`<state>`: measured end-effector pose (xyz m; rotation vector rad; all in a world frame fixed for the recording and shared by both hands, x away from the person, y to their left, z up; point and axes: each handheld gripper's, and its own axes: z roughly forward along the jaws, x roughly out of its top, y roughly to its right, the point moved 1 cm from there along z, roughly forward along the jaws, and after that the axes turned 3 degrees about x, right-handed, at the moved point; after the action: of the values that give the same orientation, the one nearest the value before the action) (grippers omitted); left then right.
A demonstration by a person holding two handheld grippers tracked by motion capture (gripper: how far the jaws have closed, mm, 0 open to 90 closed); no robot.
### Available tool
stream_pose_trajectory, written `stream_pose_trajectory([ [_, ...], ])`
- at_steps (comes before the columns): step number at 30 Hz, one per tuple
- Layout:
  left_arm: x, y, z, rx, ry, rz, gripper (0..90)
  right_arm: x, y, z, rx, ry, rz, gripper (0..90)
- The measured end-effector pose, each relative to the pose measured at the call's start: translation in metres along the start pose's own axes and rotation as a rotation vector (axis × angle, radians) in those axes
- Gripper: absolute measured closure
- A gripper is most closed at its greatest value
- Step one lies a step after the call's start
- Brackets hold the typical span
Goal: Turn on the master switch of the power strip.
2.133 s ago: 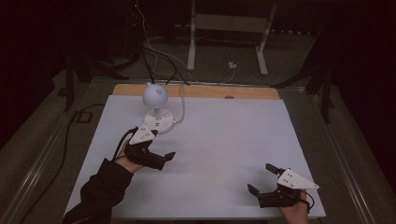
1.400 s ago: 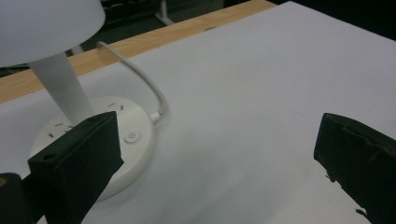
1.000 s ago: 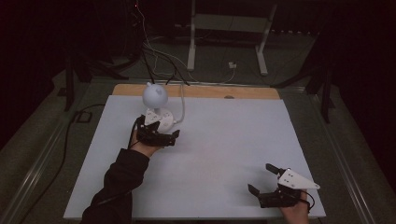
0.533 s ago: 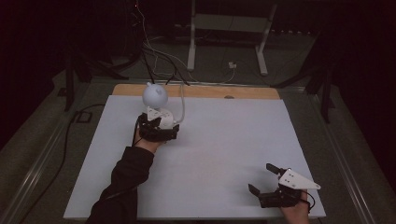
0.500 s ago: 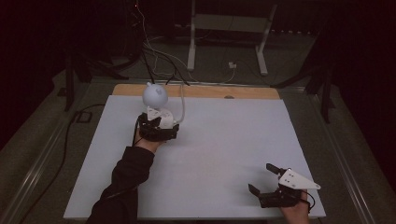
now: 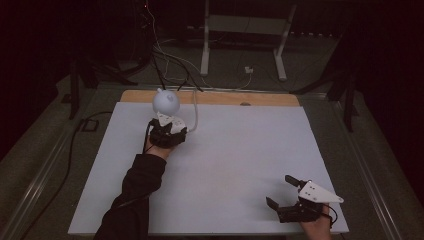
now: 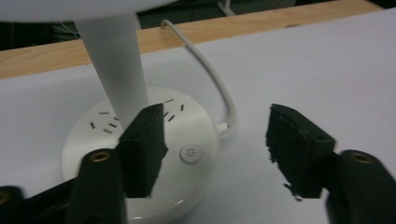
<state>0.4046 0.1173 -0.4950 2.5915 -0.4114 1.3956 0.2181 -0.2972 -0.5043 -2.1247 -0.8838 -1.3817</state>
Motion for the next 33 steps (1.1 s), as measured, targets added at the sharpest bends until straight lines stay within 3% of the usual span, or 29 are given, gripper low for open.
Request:
stream_pose_trajectory([
  [12,-0.008,-0.002,0.013,0.027,-0.016,0.02,69.6,0.0,0.001,0.0,0.002,0.002,0.006,0.0],
  [14,-0.01,-0.003,0.014,0.049,-0.009,0.048,73.0,-0.001,0.001,0.0,0.003,-0.001,0.005,0.0],
  [20,-0.014,-0.005,0.017,0.055,0.006,0.088,90.0,-0.001,0.001,0.0,0.002,-0.004,0.009,0.0],
  [25,-0.015,-0.005,0.018,0.033,-0.001,0.104,90.0,-0.001,0.001,0.0,0.0,-0.005,0.008,0.0],
  [33,-0.018,-0.005,0.023,0.036,-0.002,0.116,90.0,-0.001,0.002,0.0,0.002,-0.004,0.01,0.0],
])
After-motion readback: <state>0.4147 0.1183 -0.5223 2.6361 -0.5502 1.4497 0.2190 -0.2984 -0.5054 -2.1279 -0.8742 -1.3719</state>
